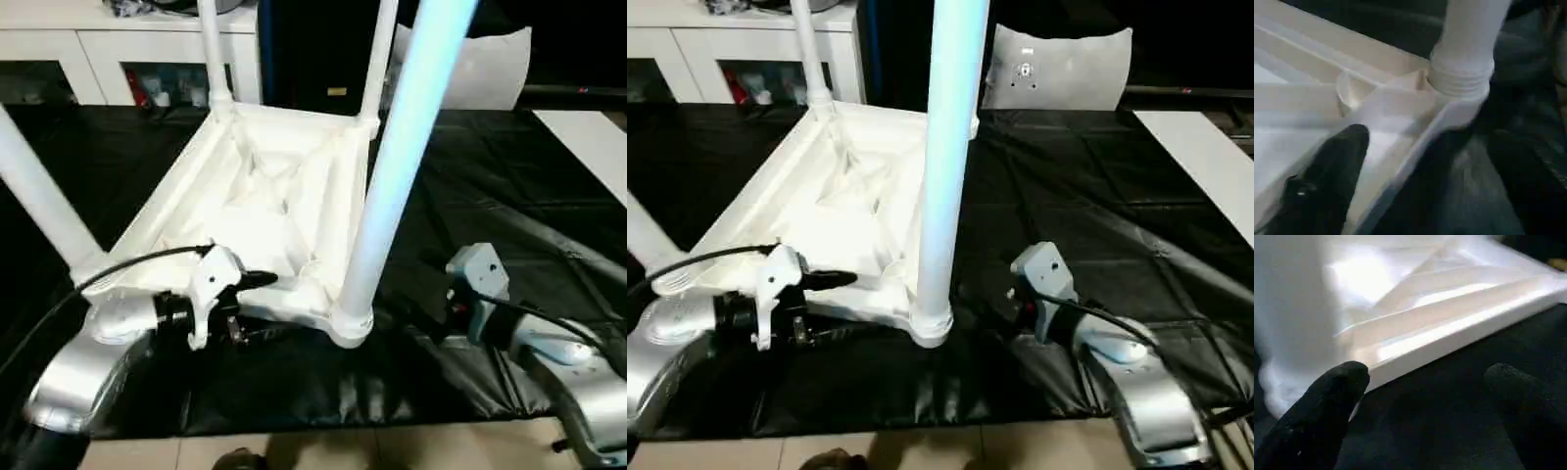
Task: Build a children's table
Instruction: Rotate leg to tighten
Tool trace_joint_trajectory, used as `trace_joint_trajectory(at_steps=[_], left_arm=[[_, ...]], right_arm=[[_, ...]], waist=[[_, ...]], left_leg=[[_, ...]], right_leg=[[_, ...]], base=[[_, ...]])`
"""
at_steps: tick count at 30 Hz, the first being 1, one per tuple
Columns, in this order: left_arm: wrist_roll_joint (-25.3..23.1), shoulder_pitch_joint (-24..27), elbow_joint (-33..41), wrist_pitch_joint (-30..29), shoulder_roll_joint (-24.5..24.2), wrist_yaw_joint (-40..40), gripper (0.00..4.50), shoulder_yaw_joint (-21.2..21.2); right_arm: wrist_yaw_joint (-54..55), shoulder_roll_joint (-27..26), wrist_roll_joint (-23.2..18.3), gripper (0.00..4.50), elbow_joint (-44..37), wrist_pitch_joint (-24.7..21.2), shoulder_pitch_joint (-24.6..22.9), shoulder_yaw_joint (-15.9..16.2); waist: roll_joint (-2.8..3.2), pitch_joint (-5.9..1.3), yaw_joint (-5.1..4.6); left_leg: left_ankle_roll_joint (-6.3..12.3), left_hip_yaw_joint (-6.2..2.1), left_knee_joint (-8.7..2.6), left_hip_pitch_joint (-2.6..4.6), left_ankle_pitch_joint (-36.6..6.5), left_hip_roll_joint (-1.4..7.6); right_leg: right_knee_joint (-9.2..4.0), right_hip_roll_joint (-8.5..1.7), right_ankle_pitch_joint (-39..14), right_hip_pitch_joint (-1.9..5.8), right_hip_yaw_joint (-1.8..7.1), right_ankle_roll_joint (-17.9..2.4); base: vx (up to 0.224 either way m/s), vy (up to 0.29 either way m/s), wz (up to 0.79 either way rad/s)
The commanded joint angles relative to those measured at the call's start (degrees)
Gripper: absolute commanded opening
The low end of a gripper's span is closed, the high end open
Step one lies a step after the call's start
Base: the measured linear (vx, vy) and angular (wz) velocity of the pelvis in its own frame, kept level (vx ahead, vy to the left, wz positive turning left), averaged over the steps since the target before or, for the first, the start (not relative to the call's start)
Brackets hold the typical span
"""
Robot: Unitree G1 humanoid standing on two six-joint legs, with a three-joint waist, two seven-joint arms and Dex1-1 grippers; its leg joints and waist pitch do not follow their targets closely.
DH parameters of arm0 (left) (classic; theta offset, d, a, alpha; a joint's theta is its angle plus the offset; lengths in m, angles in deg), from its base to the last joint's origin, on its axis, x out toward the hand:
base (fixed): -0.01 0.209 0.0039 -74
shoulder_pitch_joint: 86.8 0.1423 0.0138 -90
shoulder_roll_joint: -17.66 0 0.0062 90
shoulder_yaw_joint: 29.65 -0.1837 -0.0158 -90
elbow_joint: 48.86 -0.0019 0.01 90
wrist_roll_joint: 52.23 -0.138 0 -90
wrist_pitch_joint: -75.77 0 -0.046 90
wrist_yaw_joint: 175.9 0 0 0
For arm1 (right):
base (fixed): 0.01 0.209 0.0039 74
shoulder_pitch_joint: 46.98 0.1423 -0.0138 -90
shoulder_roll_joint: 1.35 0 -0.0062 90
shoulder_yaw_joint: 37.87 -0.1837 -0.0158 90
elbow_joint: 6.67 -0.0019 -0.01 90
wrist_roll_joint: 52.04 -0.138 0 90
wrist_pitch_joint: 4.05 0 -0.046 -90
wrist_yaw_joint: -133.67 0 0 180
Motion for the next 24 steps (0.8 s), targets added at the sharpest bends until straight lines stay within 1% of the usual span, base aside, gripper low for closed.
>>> trace_joint_trajectory(at_steps=[1,2,3,4,5,6,7,8,9,10,11,12,13,14,15,16,17,18,19,20,21,22,23,24], left_arm=[[-1.92,-2.16,-2.17,2.8,-0.58,-3.62,3.91,-1.78],[-2.97,-3.93,-4.38,4.07,-0.57,-4.72,3.75,-2.75],[-3.44,-4.77,-5.49,4.72,-0.49,-5.26,3.66,-3.23],[-3.94,-5.78,-6.89,5.51,-0.38,-6.0,3.62,-3.82],[-4.51,-7.2,-8.5,6.18,-0.07,-7.04,3.56,-4.69],[-5.24,-8.61,-10.12,7.1,0.24,-8.05,3.45,-5.61],[-6.2,-10.48,-12.58,8.55,0.69,-9.41,3.31,-6.8],[-6.55,-11.14,-13.45,8.98,0.89,-9.82,3.31,-7.23],[-7.56,-13.06,-16.57,10.85,1.48,-11.1,3.16,-8.3],[-7.56,-13.06,-16.57,10.85,1.48,-11.1,3.1,-8.3],[-7.93,-14.45,-18.71,11.73,2.09,-12.17,3.1,-8.95],[-8.12,-15.39,-20.1,12.36,2.52,-13.1,2.83,-9.46],[-8.24,-15.8,-20.69,12.61,2.69,-13.58,2.83,-9.76],[-8.54,-16.31,-21.47,13.1,2.87,-13.96,2.83,-10.13],[-8.74,-16.62,-21.99,13.48,2.96,-14.22,2.72,-10.36],[-8.74,-16.62,-21.99,13.48,2.96,-14.22,2.61,-10.36],[-8.83,-16.91,-22.63,14.08,3.08,-14.54,2.49,-10.45],[-8.92,-17.35,-23.47,14.7,3.35,-14.9,2.34,-10.49],[-9.07,-17.94,-24.59,15.5,3.7,-15.46,2.29,-10.58],[-9.18,-18.22,-25.19,15.94,3.88,-15.74,2.29,-10.61],[-9.41,-18.49,-25.92,16.51,4.09,-15.94,2.21,-10.7],[-9.62,-18.67,-26.42,16.9,4.23,-16.12,1.97,-10.72],[-9.75,-18.78,-26.74,17.16,4.3,-16.26,1.97,-10.73],[-9.81,-19.0,-27.08,17.35,4.38,-16.41,1.86,-10.75]], right_arm=[[-3.59,1.4,-1.59,4.5,-1.53,1.02,0.13,0.68],[-5.56,2.17,-2.3,4.5,-2.27,1.14,-0.15,1.03],[-6.34,2.46,-2.63,4.5,-2.55,1.09,-0.29,1.15],[-7.21,2.77,-2.99,4.5,-2.82,1.04,-0.46,1.27],[-8.61,3.5,-3.38,4.5,-3.23,1.21,-0.72,1.57],[-9.98,4.32,-3.83,4.5,-3.7,1.13,-1.09,1.85],[-11.61,5.42,-4.23,4.5,-3.99,1.24,-1.51,2.14],[-12.16,5.83,-4.29,4.5,-4.02,1.34,-1.63,2.23],[-13.39,6.92,-4.31,4.5,-4.01,1.47,-1.9,2.55],[-13.39,6.92,-4.31,4.5,-4.01,1.47,-1.9,2.55],[-14.19,7.66,-4.13,4.5,-3.9,1.41,-1.93,2.7],[-14.76,7.99,-4.4,4.5,-4.03,0.9,-1.97,2.6],[-15.01,8.09,-4.64,4.5,-4.2,0.56,-2.01,2.47],[-15.13,8.31,-4.94,4.5,-4.39,0.09,-2.07,2.4],[-15.17,8.47,-5.12,4.5,-4.57,-0.21,-2.14,2.38],[-15.17,8.47,-5.12,4.5,-4.57,-0.21,-2.14,2.38],[-15.23,8.67,-5.27,4.5,-4.79,-0.39,-2.28,2.41],[-15.3,8.9,-5.26,4.5,-4.89,-0.31,-2.52,2.37],[-15.42,9.16,-5.24,4.5,-5.07,-0.24,-2.91,2.24],[-15.48,9.26,-5.23,4.5,-5.19,-0.21,-3.12,2.17],[-15.61,9.35,-5.27,4.5,-5.4,-0.22,-3.44,2.14],[-15.8,9.39,-5.31,4.5,-5.52,-0.22,-3.57,2.19],[-15.97,9.44,-5.32,4.5,-5.63,-0.16,-3.68,2.28],[-16.25,9.53,-5.37,4.5,-5.68,-0.08,-3.67,2.46]], waist=[[0.34,-2.31,0.12],[0.35,-2.46,0.24],[0.49,-2.63,0.38],[0.48,-2.73,0.4],[0.24,-2.87,0.43],[0.03,-2.89,0.63],[0.11,-3.02,0.77],[0.17,-3.07,0.93],[0.67,-3.18,1.02],[0.36,-3.03,0.91],[0.33,-3.33,1.03],[0.6,-3.41,1.13],[0.45,-3.39,1.01],[0.64,-3.5,1.11],[0.58,-3.53,1.06],[0.46,-3.72,1.12],[0.6,-3.61,1.14],[0.8,-3.41,1.18],[0.7,-3.36,1.15],[0.66,-3.16,1.17],[0.62,-3.14,1.2],[0.62,-3.13,1.2],[0.63,-3.02,1.22],[0.64,-2.97,1.18]], left_leg=[[-1.19,-1.74,-5.9,1.73,-18.83,4.64],[-0.6,-1.77,-5.93,1.42,-17.1,4.89],[-0.11,-1.69,-5.95,1.39,-16.4,4.99],[0.03,-1.59,-5.85,1.45,-15.86,5.0],[0.54,-1.55,-5.84,1.24,-14.74,5.09],[1.56,-1.37,-5.7,1.22,-13.24,5.04],[2.02,-1.36,-5.59,1.21,-12.03,5.08],[2.91,-1.21,-5.48,1.16,-10.41,5.08],[3.41,-1.21,-5.4,1.15,-9.2,5.23],[3.83,-1.1,-5.48,1.07,-9.23,5.11],[4.32,-1.06,-5.32,1.17,-8.4,5.19],[4.96,-1.02,-5.22,1.2,-7.09,5.2],[5.35,-1.02,-5.25,1.06,-6.64,5.22],[5.85,-1.07,-5.18,1.08,-6.0,5.34],[6.14,-1.06,-5.13,1.02,-5.64,5.3],[6.73,-1.03,-4.93,0.96,-4.66,5.36],[7.29,-0.98,-4.87,0.8,-4.3,5.33],[7.47,-0.98,-4.97,0.78,-5.07,5.34],[7.32,-0.92,-5.04,0.86,-5.9,5.39],[6.85,-0.94,-5.21,0.89,-7.41,5.45],[6.32,-0.92,-5.29,1.0,-8.34,5.55],[6.21,-0.93,-5.3,0.97,-8.49,5.58],[5.99,-0.93,-5.4,0.98,-8.81,5.68],[5.94,-0.94,-5.45,0.94,-8.97,5.7]], right_leg=[[-5.99,-5.28,-14.8,-0.03,3.2,-11.2],[-5.67,-5.44,-12.09,0.16,3.15,-11.94],[-5.47,-5.35,-10.01,0.17,3.03,-12.4],[-5.3,-5.33,-8.61,0.02,2.98,-12.92],[-5.09,-5.35,-6.42,0.24,2.91,-13.65],[-5.1,-5.36,-4.66,0.28,2.96,-13.9],[-4.95,-5.45,-3.21,0.41,2.94,-14.2],[-4.89,-5.45,-1.06,0.42,2.9,-14.54],[-4.53,-5.63,1.39,0.42,2.81,-15.28],[-4.83,-5.43,1.52,0.41,2.76,-15.29],[-4.56,-5.57,3.56,0.59,2.72,-15.79],[-4.4,-5.58,5.83,0.59,2.63,-16.28],[-4.35,-5.52,6.85,0.64,2.59,-16.48],[-4.15,-5.63,8.48,0.69,2.52,-16.93],[-4.11,-5.57,9.36,0.7,2.49,-17.13],[-3.86,-5.68,11.35,0.74,2.47,-17.49],[-3.82,-5.75,12.32,0.68,2.45,-17.73],[-3.96,-5.75,11.36,0.59,2.41,-17.85],[-4.11,-5.71,10.44,0.56,2.39,-17.95],[-4.36,-5.69,8.22,0.56,2.42,-17.98],[-4.41,-5.75,6.83,0.56,2.46,-18.12],[-4.4,-5.8,6.49,0.58,2.48,-18.17],[-4.43,-5.81,5.78,0.5,2.48,-18.12],[-4.45,-5.87,5.32,0.52,2.51,-18.15]], base=[[0.0,0.0,0.0],[0.0,0.0,0.0],[0.0,0.0,0.0],[0.0,0.0,0.0],[0.0,0.0,0.0],[0.0,0.0,0.0],[0.0,0.0,0.0],[0.0,0.0,0.0],[0.0,0.0,0.0],[0.0,0.0,0.0],[0.0,0.0,0.0],[0.0,0.0,0.0],[0.0,0.0,0.0],[0.0,0.0,0.0],[0.0,0.0,0.0],[0.0,0.0,0.0],[0.0,0.0,0.0],[0.0,0.0,0.0],[0.0,0.0,0.0],[0.0,0.0,0.0],[0.0,0.0,0.0],[0.0,0.0,0.0],[0.0,0.0,0.0],[0.0,0.0,0.0]])
